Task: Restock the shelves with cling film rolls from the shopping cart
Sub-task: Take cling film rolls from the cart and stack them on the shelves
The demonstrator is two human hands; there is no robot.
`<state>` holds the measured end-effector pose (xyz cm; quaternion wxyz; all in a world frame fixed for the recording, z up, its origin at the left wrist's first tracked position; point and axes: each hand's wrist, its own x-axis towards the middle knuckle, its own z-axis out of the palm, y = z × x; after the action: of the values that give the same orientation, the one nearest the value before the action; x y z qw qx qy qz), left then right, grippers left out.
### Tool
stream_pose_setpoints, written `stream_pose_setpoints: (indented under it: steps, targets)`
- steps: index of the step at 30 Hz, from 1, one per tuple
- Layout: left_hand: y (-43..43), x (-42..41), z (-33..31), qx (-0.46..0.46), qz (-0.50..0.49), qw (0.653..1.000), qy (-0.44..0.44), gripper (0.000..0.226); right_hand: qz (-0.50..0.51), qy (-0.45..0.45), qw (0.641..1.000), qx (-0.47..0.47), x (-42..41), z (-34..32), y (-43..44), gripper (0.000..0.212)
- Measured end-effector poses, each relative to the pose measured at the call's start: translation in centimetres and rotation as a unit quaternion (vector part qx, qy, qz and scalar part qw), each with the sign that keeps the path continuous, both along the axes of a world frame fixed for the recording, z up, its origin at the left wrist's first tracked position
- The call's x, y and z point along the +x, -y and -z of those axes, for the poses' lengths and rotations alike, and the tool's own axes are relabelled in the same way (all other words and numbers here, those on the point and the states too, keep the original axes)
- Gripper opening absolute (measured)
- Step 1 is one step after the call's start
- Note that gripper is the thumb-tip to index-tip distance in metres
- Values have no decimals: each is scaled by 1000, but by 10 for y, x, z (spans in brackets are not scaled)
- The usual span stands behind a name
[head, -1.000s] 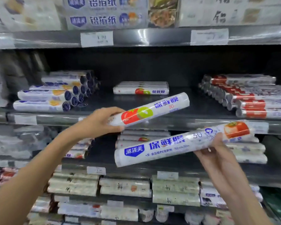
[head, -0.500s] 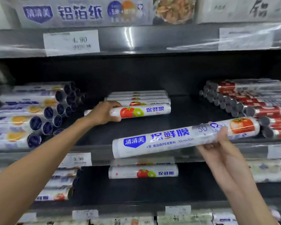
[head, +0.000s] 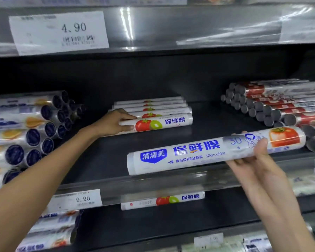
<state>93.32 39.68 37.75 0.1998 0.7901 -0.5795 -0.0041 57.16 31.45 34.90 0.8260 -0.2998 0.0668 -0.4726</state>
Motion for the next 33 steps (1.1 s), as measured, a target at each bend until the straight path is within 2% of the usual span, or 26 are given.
stream_pose_setpoints:
  steps: [4,7,16,19,22,25,31,33]
  targets:
    - [7,-2,3,-56,-31,998,2,48,-2,3,1000,9,7,-6,-3,58]
    - [11,-7,7,-80,-37,996,20,49,-4,-4,1000,6,7,-4,-2,50]
    - [13,-9,10,-104,-30,994,32,48,-31,23,999,-1,5,0,1,74]
    - [14,-9,11,-104,-21,994,36,46,-37,19,999,-7,6,2,1,63]
    - [15,-10,12,-101,-22,994,37,44,-35,19,999,-7,6,3,1,63]
    - [17,-11,12,-106,-20,993,37,45,-25,12,1000,-3,4,0,0,45]
    - [15,-13,11,-94,-45,994,32,51,-12,10,1000,-15,5,-4,2,57]
    - [9,-17,3,-100,-54,993,9,55,-8,4,1000,-16,8,-4,2,52]
